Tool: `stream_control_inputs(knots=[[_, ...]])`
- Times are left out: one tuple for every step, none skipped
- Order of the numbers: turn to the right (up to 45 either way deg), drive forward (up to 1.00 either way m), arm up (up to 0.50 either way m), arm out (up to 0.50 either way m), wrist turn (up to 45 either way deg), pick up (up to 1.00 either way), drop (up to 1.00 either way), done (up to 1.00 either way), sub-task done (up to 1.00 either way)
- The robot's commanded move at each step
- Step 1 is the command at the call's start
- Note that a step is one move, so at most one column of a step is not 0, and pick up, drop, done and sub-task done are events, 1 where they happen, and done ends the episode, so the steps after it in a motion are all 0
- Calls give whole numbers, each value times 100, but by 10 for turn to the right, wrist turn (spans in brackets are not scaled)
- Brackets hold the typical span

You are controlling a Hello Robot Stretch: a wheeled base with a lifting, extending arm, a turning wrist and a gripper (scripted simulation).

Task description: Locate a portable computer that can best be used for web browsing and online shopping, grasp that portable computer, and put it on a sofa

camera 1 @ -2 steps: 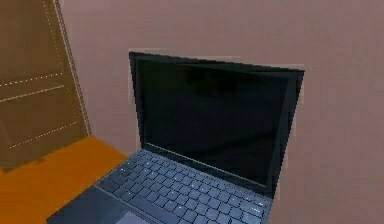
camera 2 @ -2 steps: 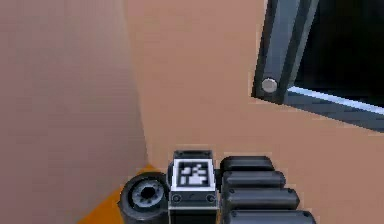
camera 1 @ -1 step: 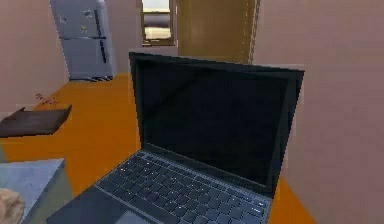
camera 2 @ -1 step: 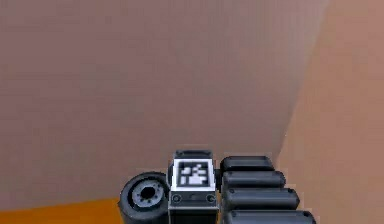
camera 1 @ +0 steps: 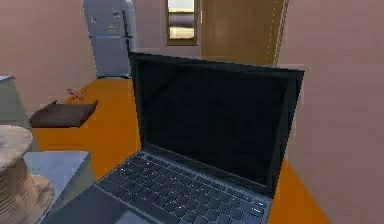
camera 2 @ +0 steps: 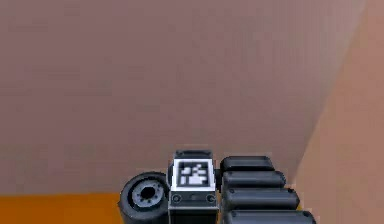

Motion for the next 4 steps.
stream_control_inputs(knots=[[0,95,0,0,0,0,0,0,0],[-120,0,0,0,0,0,0,0,0],[0,100,0,0,0,0,0,0,0],[-120,0,0,0,0,0,0,0,0]])
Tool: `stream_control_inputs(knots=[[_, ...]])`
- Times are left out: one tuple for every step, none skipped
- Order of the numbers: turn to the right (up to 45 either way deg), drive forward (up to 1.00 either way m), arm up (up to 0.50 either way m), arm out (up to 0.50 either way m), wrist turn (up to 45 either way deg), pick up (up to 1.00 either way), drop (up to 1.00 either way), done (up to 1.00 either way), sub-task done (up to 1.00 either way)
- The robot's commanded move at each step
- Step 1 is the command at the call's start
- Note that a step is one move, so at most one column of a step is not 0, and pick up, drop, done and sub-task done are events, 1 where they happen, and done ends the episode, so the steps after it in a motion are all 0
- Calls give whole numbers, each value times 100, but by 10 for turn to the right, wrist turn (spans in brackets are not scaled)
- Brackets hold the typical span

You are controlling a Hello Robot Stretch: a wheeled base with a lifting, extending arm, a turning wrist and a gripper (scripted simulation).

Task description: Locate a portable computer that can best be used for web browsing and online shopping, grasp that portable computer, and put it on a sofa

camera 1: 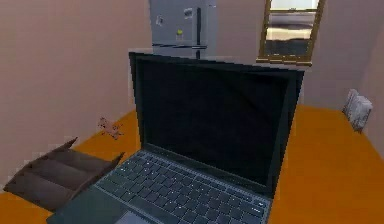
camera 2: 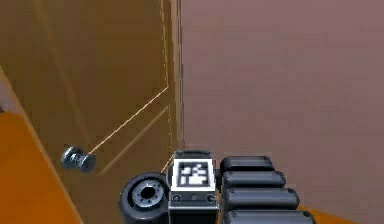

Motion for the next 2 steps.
stream_control_inputs(knots=[[0,20,0,0,0,0,0,0,0],[150,0,0,0,0,0,0,0,0]])
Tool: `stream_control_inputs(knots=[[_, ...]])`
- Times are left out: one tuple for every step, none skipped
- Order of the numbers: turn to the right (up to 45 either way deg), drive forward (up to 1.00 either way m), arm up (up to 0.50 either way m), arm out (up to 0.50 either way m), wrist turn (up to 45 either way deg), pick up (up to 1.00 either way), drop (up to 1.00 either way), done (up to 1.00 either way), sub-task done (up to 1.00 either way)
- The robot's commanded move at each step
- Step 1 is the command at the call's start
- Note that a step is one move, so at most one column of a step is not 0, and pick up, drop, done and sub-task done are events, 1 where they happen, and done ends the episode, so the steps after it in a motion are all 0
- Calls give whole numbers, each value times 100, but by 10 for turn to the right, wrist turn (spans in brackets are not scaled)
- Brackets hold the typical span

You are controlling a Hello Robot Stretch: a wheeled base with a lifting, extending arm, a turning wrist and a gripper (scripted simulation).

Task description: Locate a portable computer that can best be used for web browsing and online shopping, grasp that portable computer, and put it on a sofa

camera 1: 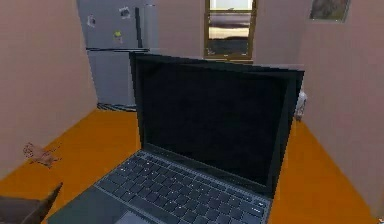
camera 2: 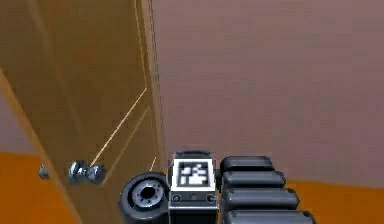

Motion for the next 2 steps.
stream_control_inputs(knots=[[0,20,0,0,0,0,0,0,0],[-450,0,0,0,0,0,0,0,0]])
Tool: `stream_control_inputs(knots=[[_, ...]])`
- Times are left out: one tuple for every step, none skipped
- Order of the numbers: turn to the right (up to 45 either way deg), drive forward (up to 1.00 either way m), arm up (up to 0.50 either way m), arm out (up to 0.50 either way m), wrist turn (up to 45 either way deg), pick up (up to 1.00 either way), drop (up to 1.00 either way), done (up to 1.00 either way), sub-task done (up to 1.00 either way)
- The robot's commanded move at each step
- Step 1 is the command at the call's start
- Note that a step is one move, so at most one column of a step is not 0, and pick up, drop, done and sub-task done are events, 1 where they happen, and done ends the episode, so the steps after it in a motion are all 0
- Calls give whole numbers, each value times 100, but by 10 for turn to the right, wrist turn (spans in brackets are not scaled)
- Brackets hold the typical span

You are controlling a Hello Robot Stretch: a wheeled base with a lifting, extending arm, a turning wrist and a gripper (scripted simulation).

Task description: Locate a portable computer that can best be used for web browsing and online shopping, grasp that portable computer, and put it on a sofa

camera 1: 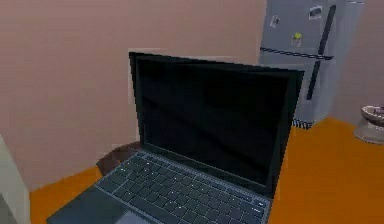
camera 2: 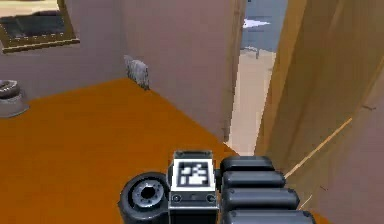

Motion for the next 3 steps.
stream_control_inputs(knots=[[-420,0,0,0,0,0,0,0,0],[0,40,0,0,0,0,0,0,0],[450,0,0,0,0,0,0,0,0]])
